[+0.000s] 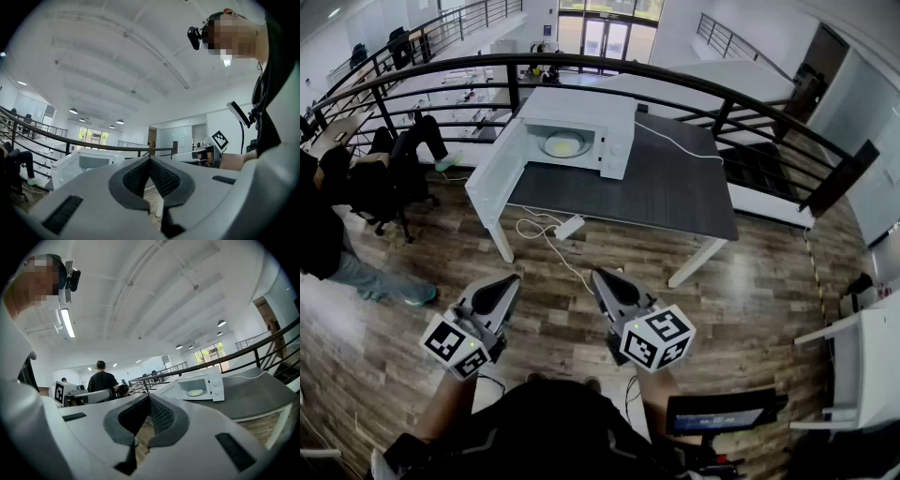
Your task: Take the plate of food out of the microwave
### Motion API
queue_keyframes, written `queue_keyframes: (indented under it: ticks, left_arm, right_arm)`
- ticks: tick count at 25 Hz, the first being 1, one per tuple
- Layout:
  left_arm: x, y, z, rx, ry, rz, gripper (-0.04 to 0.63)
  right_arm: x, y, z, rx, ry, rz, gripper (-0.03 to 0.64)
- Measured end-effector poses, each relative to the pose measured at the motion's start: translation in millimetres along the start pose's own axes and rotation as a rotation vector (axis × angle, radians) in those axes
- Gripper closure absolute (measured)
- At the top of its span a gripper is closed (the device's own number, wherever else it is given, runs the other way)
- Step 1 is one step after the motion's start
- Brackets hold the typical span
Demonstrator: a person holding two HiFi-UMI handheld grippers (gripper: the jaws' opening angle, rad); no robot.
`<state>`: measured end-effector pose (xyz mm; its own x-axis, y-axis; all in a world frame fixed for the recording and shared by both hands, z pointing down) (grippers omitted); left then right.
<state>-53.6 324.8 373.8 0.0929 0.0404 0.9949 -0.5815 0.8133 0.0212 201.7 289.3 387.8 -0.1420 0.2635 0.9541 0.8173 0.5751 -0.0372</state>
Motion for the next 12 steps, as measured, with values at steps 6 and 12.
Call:
queue_keyframes:
  ticks: [6, 12]
  left_arm:
    - [-1.0, 4.6, 1.3, -0.001, 0.002, 0.001, 0.591]
    - [-1.7, 3.3, 3.6, 0.006, 0.001, 0.001, 0.591]
  right_arm:
    - [-0.3, -1.1, 3.3, 0.007, 0.004, 0.004, 0.617]
    - [-0.8, -4.5, 4.5, 0.012, 0.008, -0.012, 0.617]
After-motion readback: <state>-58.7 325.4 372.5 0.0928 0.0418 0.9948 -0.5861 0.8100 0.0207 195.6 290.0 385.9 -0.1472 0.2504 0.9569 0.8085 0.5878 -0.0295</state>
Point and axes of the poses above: the fingertips, and each gripper's own axes: y backward along the fingers, z to its left, x out of its underside, the point moved 9 cm from there along y, backward along the fingers, and after that the axes turned 9 degrees about -x, right-handed, at the moved point
